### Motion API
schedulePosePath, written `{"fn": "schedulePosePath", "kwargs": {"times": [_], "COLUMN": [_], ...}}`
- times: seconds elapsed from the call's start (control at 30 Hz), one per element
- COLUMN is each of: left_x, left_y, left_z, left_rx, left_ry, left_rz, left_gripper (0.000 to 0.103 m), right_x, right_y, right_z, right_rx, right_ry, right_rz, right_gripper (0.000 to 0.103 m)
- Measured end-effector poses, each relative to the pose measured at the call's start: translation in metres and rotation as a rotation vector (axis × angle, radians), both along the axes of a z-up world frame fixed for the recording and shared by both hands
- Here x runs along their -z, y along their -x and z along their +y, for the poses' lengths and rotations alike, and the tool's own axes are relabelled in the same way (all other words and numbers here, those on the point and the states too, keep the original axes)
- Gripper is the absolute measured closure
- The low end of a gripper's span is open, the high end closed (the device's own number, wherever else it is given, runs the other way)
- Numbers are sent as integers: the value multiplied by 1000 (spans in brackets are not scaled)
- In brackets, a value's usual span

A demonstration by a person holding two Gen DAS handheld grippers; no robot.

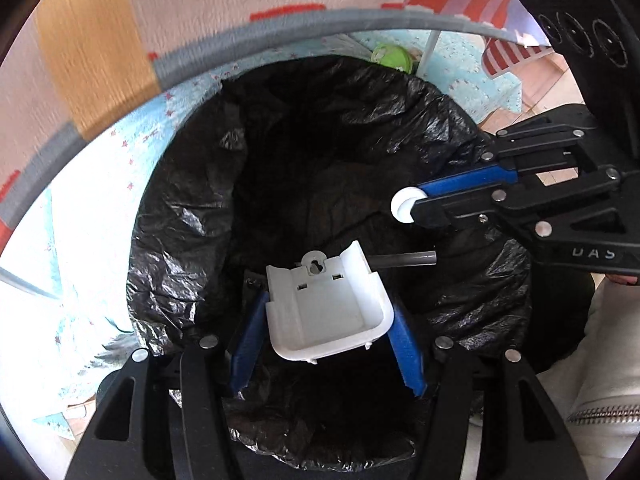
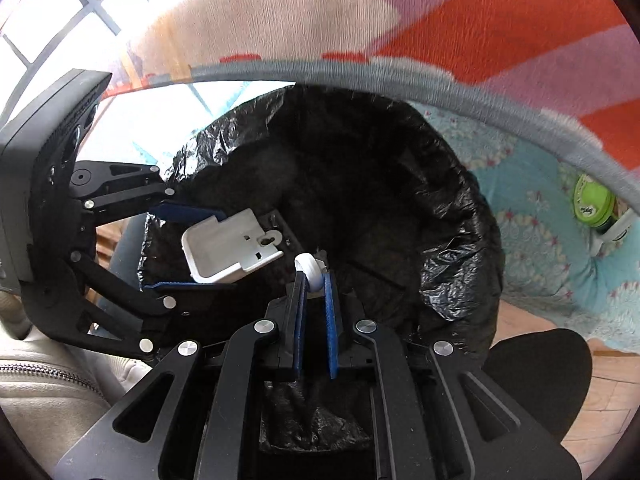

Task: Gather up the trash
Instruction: 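Open the left gripper to drop the soap dish while the right gripper releases the cap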

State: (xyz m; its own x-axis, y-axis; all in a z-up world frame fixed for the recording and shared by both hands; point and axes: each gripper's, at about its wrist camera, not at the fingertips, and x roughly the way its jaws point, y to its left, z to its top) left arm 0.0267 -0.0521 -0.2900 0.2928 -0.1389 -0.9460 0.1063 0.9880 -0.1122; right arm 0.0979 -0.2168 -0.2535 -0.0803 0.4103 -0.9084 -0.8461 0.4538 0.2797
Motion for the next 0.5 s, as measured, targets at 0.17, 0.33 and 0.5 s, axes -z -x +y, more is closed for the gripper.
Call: {"fn": "schedulePosePath", "kwargs": {"times": [0.17,0.33,0.5], "left_x": [0,-6,-29], "left_y": [1,-1,2], "left_z": [-4,-8,-9], "left_rx": [-2,-8,-23], "left_ry": [3,5,19], "left_rz": [-7,-24,-84], "left_gripper": [37,37,37], "right_x": [3,1,-12], "right_y": [-1,1,8], "right_z": [2,2,1], "right_rx": [-6,-7,-13], "right_ry": [4,-1,-21], "right_rz": [21,8,-27], "right_gripper": [93,78,76]}}
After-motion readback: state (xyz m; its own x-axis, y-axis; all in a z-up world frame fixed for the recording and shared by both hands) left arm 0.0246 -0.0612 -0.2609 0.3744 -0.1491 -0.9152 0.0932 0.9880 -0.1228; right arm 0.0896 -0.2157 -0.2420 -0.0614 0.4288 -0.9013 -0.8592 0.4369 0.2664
